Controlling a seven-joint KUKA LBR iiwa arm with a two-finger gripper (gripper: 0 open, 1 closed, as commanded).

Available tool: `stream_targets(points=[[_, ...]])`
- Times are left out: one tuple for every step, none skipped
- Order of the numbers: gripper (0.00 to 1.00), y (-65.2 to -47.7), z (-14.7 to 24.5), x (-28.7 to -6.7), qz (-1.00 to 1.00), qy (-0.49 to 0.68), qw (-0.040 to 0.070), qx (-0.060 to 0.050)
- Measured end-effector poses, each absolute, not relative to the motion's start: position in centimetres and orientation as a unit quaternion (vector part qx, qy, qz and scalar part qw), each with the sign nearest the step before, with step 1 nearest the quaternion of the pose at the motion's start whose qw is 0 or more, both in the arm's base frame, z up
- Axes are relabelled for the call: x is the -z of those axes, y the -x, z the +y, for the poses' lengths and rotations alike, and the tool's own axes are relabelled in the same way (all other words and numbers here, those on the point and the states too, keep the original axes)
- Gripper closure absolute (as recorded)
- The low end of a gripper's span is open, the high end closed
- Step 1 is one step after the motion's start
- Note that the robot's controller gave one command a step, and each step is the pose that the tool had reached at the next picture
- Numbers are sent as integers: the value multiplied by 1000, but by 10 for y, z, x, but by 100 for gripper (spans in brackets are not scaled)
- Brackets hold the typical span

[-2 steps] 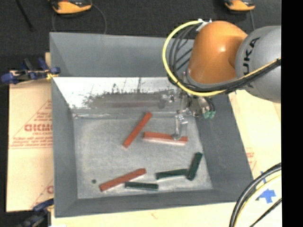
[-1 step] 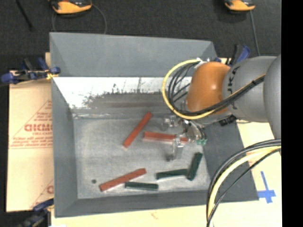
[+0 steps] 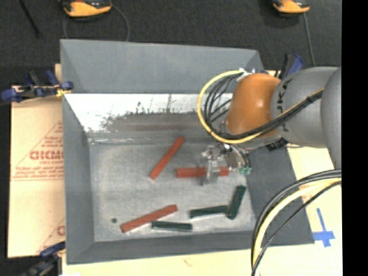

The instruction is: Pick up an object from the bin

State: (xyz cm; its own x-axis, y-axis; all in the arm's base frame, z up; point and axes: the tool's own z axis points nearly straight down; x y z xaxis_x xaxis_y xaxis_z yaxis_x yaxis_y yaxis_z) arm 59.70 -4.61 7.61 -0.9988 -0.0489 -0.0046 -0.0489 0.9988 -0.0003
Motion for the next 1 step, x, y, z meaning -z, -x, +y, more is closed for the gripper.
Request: stream_targets(points=[[100, -578, -47, -237, 999, 46, 6, 1]])
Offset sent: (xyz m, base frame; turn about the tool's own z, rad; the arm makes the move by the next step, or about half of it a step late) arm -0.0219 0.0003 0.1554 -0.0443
